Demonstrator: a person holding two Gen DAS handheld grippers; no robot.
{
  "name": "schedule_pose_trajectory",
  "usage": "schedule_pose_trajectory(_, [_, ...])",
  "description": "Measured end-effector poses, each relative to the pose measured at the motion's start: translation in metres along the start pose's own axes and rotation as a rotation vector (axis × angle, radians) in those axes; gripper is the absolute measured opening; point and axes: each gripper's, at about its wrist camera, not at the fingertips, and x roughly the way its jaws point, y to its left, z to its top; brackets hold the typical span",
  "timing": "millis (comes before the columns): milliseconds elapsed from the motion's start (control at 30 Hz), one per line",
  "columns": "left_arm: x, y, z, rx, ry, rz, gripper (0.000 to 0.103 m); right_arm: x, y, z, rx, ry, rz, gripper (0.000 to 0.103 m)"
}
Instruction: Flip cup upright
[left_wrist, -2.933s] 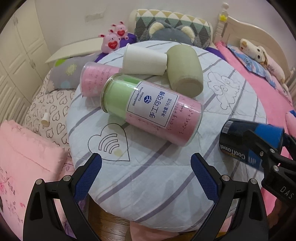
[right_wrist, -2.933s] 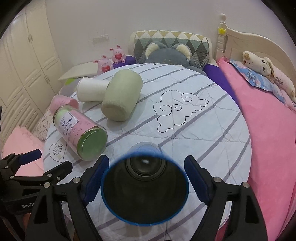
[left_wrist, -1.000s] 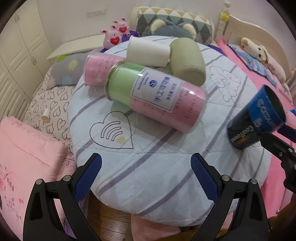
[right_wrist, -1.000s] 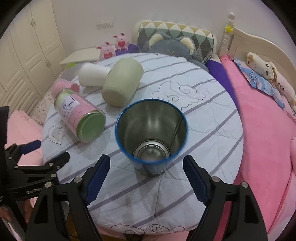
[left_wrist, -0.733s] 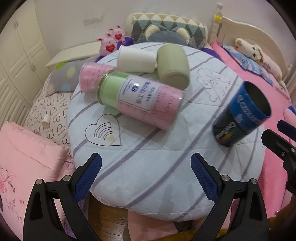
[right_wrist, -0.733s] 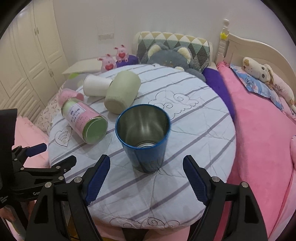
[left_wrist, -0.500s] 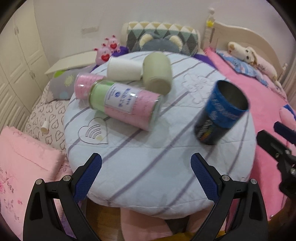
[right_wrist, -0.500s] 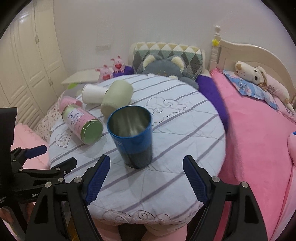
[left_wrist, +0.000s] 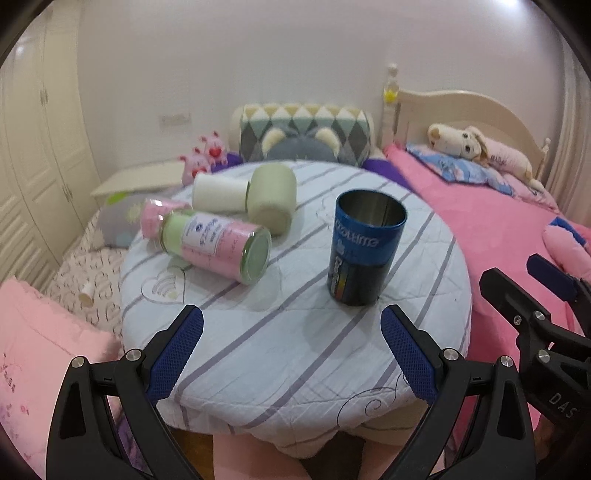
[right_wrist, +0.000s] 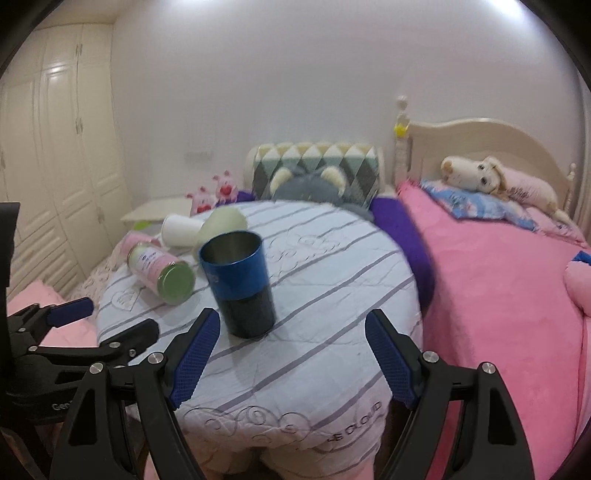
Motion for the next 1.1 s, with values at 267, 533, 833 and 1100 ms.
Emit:
schedule_pose_trajectory(267, [-0.016, -0.007, -0.013, 0.007, -0.164, 0.011, 0.098, -0.01, -0.002, -0.016, -0.039, -0.1, -0.047, 0.082])
schedule_pose_trajectory(533, [-0.021, -0.006, -0.027, -0.004, -0.246, 0.003, 0.098, -0.019, 0.002, -0.031, -0.095, -0.151, -0.05, 0.082])
schedule_pose_trajectory(833, [-0.022, -0.003, -0.037, -0.011, -0.286, -0.029, 0.102, -0.022, 0.008, -0.04, -0.106, -0.143, -0.047, 0.082])
schedule_pose_trajectory(1100, [-0.02, -0.005, -0.041, 0.006, -0.272, 0.004, 0.102, -0.022, 0.012, -0.042, -0.117, -0.126, -0.044, 0.082])
